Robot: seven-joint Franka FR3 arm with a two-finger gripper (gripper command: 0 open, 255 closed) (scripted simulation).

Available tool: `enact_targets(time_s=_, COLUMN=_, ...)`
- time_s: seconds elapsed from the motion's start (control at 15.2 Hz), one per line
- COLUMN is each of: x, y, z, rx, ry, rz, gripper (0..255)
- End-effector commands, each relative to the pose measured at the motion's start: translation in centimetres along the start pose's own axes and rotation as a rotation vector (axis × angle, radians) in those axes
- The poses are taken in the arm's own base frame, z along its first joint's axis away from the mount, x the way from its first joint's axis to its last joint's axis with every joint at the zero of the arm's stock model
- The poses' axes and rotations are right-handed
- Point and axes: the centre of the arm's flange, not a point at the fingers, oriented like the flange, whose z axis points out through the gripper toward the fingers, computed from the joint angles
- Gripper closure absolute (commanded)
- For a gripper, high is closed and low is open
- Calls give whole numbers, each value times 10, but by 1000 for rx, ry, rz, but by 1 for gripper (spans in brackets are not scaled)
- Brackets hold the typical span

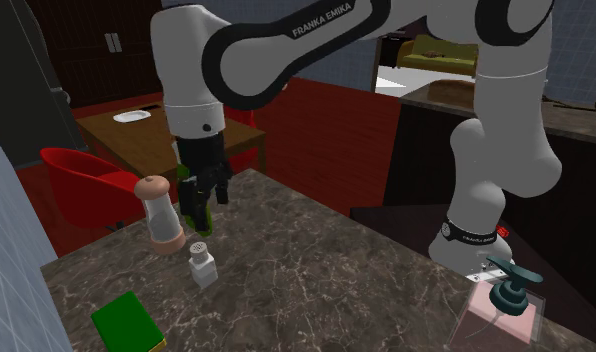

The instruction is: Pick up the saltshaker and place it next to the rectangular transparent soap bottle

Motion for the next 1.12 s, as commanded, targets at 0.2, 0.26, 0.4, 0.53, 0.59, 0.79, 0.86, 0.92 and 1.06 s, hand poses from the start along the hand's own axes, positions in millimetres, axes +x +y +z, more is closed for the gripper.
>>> enact_targets(time_s=0.2, x=40, y=-22, z=32, rx=-6, ry=-28, rz=9, gripper=0)
enact_targets(time_s=0.26, x=39, y=-22, z=38, rx=-6, ry=-28, rz=9, gripper=0)
enact_targets(time_s=0.4, x=39, y=-22, z=48, rx=-6, ry=-28, rz=9, gripper=0)
enact_targets(time_s=0.53, x=39, y=-22, z=59, rx=-6, ry=-28, rz=9, gripper=0)
enact_targets(time_s=0.59, x=39, y=-22, z=64, rx=-6, ry=-28, rz=9, gripper=0)
enact_targets(time_s=0.79, x=38, y=-22, z=72, rx=-6, ry=-28, rz=9, gripper=0)
enact_targets(time_s=0.86, x=38, y=-22, z=72, rx=-6, ry=-28, rz=9, gripper=0)
enact_targets(time_s=0.92, x=38, y=-22, z=72, rx=-6, ry=-28, rz=9, gripper=0)
enact_targets(time_s=1.06, x=38, y=-22, z=72, rx=-6, ry=-28, rz=9, gripper=0)
